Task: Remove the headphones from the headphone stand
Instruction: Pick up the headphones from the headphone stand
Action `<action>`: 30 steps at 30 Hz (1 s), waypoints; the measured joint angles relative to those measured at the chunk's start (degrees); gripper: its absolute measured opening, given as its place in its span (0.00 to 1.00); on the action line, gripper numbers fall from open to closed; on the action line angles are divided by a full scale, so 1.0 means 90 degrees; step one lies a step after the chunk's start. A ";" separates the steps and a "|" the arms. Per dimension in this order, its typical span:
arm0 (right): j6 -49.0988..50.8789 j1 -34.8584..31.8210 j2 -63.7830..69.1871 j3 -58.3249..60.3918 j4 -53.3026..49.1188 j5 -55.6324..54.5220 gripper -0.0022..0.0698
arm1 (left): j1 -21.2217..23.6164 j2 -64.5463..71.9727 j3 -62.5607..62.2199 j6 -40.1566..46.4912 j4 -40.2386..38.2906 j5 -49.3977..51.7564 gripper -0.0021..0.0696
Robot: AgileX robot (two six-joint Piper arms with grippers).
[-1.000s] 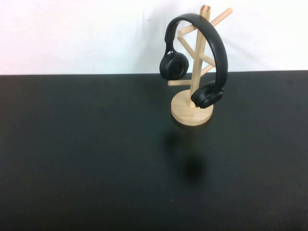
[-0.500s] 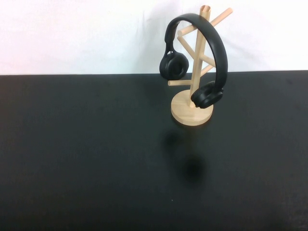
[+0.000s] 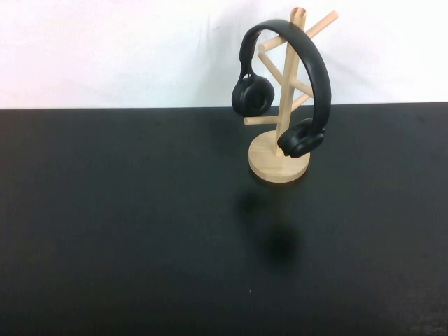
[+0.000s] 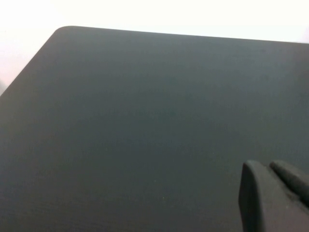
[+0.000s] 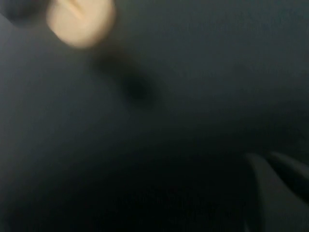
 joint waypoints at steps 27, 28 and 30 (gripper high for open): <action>0.1773 0.5433 0.6485 -0.6570 -0.5168 0.0077 0.33 | 0.0000 0.0000 0.0000 0.0000 0.0000 0.0004 0.02; 0.1830 0.5482 0.6572 -0.6731 -0.5289 0.0091 0.42 | 0.0000 0.0000 0.0000 0.0000 0.0000 0.0004 0.02; 0.1985 0.5483 0.6752 -0.7010 -0.5519 0.0105 0.57 | 0.0000 0.0000 0.0000 0.0000 0.0000 0.0004 0.02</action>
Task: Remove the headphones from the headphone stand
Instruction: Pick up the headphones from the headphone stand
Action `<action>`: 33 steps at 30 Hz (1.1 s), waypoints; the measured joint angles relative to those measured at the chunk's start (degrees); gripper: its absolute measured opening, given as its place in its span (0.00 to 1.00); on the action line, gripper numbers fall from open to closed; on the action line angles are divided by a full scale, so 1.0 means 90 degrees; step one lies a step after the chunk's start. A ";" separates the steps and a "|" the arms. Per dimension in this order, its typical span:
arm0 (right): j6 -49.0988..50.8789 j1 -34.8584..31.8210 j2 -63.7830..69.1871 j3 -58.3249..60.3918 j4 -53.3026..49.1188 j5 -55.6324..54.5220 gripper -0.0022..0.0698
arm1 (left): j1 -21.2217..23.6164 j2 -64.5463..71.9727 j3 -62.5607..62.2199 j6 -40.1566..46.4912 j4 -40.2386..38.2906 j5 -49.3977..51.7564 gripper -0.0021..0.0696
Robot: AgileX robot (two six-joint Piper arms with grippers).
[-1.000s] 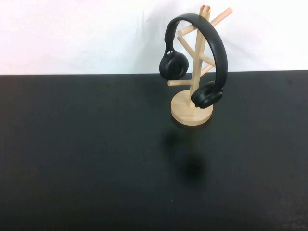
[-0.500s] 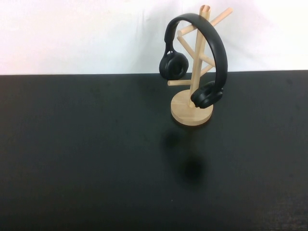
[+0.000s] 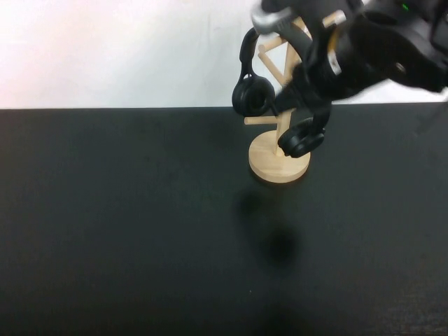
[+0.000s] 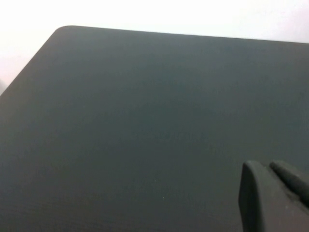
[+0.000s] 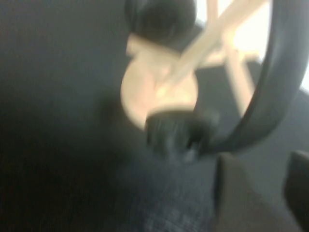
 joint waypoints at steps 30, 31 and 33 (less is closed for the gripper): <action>0.0755 -0.0481 0.1935 -0.1269 -0.1937 -0.0005 0.38 | 0.0000 0.0000 0.0000 0.0000 0.0000 0.0010 0.02; 0.0743 -0.0470 0.1935 -0.1269 -0.1937 -0.0005 0.28 | 0.0000 0.0000 0.0000 0.0000 0.0000 0.0010 0.02; 0.0703 -0.0470 0.1935 -0.1269 -0.1937 -0.0005 0.13 | 0.0000 0.0000 0.0000 0.0000 0.0000 0.0010 0.02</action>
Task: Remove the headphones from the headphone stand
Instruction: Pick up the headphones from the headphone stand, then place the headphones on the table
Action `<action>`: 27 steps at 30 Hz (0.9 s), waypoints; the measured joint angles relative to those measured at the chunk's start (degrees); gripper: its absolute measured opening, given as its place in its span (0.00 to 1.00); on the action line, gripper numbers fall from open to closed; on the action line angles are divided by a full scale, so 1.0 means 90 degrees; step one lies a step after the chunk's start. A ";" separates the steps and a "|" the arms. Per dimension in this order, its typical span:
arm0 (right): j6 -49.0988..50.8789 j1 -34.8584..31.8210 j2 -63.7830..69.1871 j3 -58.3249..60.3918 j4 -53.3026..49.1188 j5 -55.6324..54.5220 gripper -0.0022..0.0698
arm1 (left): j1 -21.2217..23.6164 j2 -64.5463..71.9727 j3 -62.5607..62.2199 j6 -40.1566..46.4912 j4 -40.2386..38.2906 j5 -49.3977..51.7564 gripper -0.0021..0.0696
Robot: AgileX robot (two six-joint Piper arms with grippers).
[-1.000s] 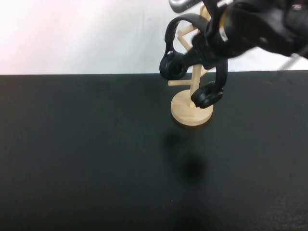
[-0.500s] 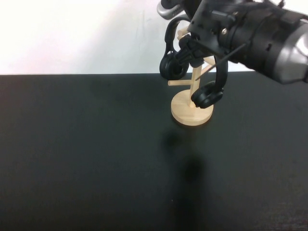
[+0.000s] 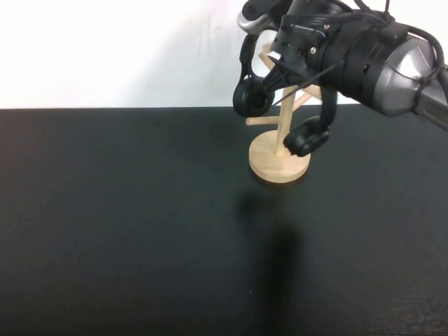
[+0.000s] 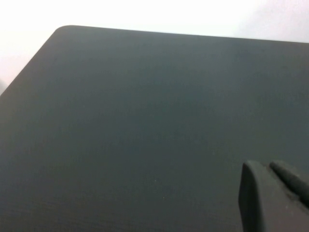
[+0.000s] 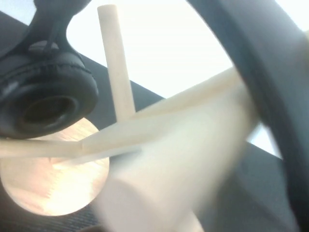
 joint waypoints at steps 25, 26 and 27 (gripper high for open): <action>-0.0799 0.1644 -0.2077 0.0055 0.2292 0.2074 0.02 | 0.0000 0.0000 0.0000 0.0000 0.0000 0.0000 0.02; -0.1029 0.1644 -0.2025 0.0138 0.2834 0.2074 0.02 | 0.0000 0.0000 0.0000 0.0000 0.0000 0.0000 0.02; -0.1196 0.1644 -0.1943 0.0247 0.3235 0.2074 0.02 | 0.0000 0.0000 0.0000 0.0000 0.0000 0.0000 0.02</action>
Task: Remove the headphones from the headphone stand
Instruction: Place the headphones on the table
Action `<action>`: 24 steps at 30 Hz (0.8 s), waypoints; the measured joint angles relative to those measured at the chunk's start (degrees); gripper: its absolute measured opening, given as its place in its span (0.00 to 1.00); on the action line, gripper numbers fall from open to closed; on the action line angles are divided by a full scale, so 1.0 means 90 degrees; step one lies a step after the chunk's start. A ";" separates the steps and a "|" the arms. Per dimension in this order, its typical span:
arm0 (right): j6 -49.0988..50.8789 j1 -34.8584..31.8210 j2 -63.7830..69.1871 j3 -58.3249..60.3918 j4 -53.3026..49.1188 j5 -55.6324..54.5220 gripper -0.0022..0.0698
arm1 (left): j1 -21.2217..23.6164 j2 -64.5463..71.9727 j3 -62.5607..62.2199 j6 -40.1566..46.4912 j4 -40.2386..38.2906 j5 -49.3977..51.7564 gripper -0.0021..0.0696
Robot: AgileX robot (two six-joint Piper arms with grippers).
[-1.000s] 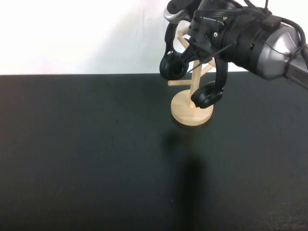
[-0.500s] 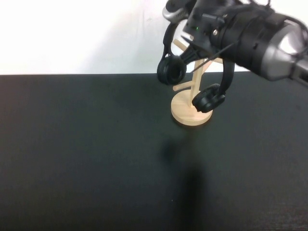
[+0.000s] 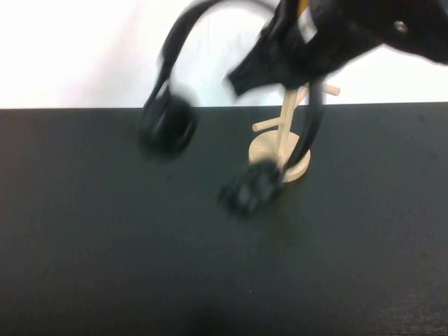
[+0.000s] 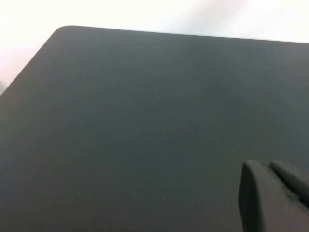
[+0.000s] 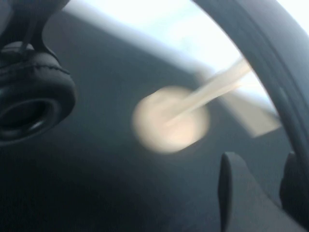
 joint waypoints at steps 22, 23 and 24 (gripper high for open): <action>-0.0654 -0.2145 0.2453 0.1716 0.3059 -0.2135 0.02 | 0.0000 0.0000 0.0000 0.0000 0.0000 0.0000 0.02; -0.0654 -0.2145 0.2507 0.1716 0.3075 -0.2135 0.02 | 0.0000 0.0000 0.0000 0.0000 0.0000 0.0000 0.02; -0.0654 -0.2145 0.2559 0.1716 0.3100 -0.2135 0.02 | 0.0000 0.0000 0.0000 0.0000 0.0000 0.0000 0.02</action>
